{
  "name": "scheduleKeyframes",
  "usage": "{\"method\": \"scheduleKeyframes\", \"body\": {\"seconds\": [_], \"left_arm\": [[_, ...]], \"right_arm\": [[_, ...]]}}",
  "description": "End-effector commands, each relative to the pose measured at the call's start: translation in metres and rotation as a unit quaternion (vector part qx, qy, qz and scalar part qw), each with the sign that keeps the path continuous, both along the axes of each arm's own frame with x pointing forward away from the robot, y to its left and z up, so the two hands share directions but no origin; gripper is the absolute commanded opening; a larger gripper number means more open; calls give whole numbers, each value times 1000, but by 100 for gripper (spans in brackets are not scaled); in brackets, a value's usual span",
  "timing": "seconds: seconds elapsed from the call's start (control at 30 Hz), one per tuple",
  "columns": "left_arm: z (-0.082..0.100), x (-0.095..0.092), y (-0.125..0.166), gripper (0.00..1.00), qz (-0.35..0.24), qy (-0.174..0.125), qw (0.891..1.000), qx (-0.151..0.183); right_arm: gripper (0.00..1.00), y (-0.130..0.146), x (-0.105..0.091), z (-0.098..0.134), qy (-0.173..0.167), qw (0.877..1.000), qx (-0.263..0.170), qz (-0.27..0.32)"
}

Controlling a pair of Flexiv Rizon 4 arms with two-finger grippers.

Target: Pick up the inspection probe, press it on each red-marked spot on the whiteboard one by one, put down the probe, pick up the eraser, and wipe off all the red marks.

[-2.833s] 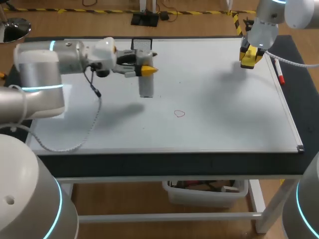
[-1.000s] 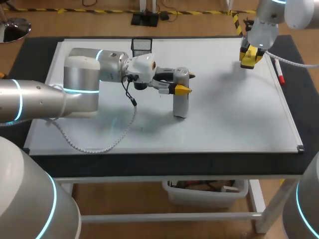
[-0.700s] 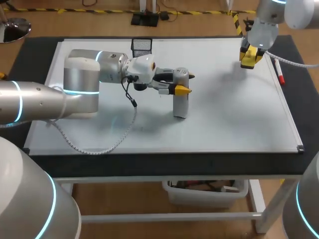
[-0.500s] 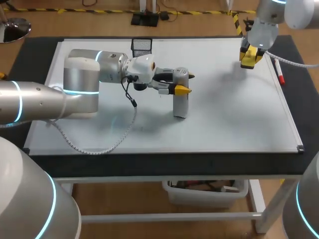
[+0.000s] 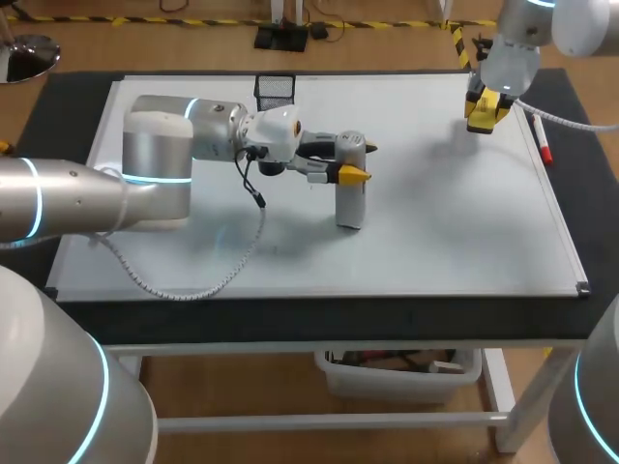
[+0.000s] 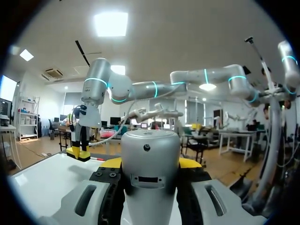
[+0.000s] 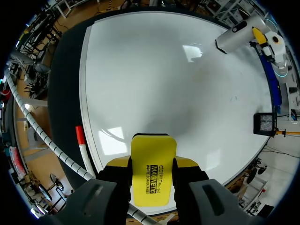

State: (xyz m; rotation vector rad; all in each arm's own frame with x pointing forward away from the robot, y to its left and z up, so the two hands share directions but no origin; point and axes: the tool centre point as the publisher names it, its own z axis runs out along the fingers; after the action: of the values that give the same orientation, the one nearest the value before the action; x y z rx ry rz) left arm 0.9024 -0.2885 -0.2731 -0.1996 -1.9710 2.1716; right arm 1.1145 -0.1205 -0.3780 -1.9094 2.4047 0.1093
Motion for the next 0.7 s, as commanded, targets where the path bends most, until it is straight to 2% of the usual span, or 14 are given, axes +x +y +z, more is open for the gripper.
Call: {"method": "scheduleKeyframes", "body": {"seconds": [0.03, 0.3, 0.53, 0.7], "left_arm": [[6, -1, 5, 0, 8, -5, 1000, 1], [23, 10, 36, 0, 54, -22, 998, 4], [46, 22, 78, 0, 107, -54, 993, 21], [54, 30, 106, 0, 138, -63, 988, 32]], "right_arm": [[0, -1, 1, 1, 1, 1000, -1, 2], [0, -1, 1, 1, 1, 1000, -1, 2], [0, -1, 1, 1, 1, 1000, -1, 2], [0, -1, 1, 1, 1, 1000, -1, 2]]}}
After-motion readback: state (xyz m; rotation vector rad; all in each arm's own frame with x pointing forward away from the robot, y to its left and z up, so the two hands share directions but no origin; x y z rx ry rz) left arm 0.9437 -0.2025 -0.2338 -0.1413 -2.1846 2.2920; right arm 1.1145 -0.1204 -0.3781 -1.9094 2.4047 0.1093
